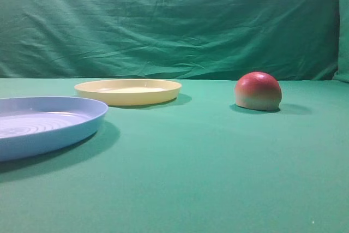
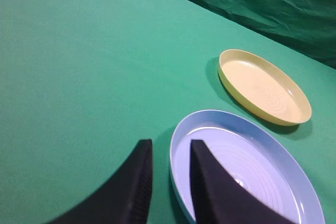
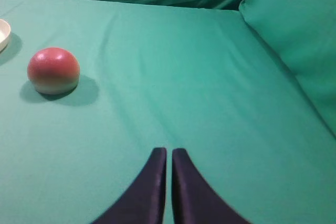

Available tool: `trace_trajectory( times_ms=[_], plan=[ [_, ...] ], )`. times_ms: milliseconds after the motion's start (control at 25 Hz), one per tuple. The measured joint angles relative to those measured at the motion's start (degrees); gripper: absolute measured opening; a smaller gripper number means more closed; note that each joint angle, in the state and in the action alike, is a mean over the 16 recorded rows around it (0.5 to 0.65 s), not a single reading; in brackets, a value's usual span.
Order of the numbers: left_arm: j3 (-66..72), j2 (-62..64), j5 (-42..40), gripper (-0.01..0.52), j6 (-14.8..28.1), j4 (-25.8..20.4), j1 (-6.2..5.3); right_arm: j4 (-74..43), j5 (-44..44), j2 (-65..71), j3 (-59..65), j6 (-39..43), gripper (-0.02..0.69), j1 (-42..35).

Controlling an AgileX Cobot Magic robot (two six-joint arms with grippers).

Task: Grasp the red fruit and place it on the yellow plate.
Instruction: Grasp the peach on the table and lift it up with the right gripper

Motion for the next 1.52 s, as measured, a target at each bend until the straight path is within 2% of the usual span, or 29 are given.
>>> trace_trajectory(
  times_ms=[880, 1240, 1520],
  plan=[
    [0.0, 0.0, 0.0, 0.157, 0.0, 0.0, 0.00, 0.1, -0.2, 0.0, 0.0, 0.0, 0.000, 0.0],
    [0.0, 0.0, 0.0, 0.157, 0.0, 0.0, 0.00, 4.4, -7.5, 0.0, -0.6, 1.8, 0.000, 0.0],
    [0.0, 0.0, 0.0, 0.157, 0.0, 0.0, 0.00, 8.6, -9.2, 4.3, -7.8, 1.6, 0.000, 0.0]
  ],
)
